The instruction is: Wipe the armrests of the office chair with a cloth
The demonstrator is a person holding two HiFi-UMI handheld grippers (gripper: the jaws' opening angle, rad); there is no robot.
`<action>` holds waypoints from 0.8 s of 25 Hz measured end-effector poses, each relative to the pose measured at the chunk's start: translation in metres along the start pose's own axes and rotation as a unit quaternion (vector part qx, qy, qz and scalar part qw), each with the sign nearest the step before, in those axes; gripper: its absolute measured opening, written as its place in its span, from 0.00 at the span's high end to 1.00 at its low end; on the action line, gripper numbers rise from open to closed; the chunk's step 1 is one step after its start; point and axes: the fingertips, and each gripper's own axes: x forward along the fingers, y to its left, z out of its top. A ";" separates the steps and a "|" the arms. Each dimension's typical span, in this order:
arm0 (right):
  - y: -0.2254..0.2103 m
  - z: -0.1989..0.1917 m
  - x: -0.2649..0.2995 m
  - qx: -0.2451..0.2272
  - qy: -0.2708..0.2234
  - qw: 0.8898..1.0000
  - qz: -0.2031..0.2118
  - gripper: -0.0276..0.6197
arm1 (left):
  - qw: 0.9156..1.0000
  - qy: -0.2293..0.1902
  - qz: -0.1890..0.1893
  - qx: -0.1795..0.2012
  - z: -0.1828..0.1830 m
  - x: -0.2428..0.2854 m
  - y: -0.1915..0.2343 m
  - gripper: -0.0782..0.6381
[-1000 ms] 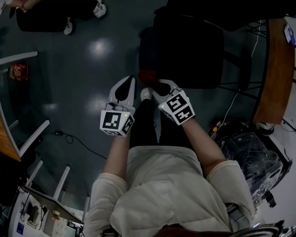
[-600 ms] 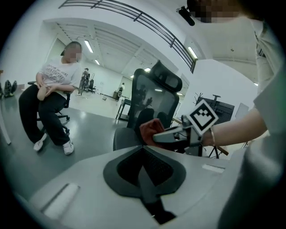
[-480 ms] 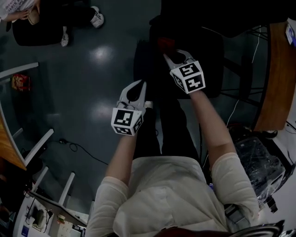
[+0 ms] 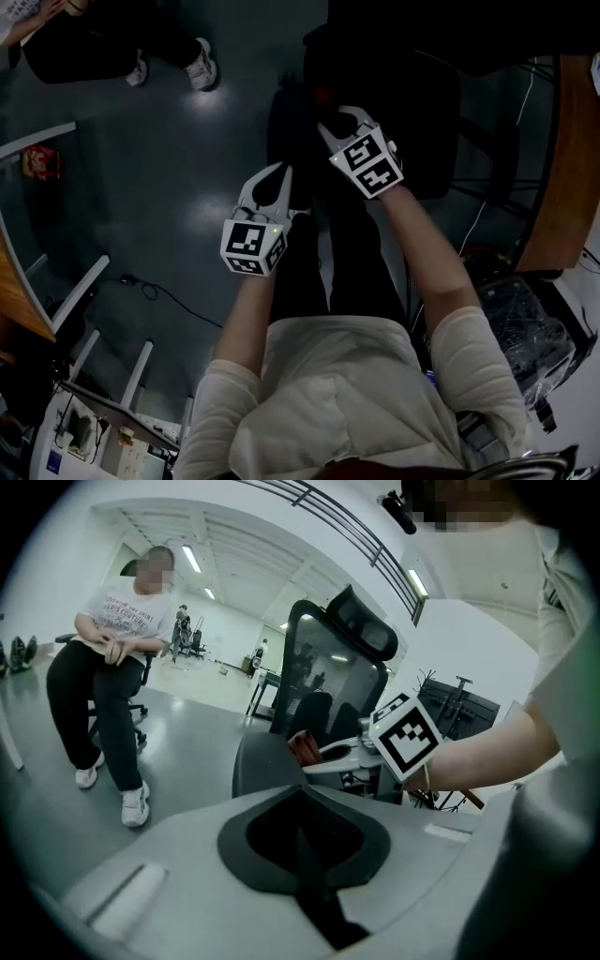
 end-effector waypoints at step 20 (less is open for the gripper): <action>0.138 -0.075 -0.054 -0.010 0.032 0.999 0.011 0.88 | 0.996 0.011 -0.033 0.087 -0.006 0.002 -0.012 0.87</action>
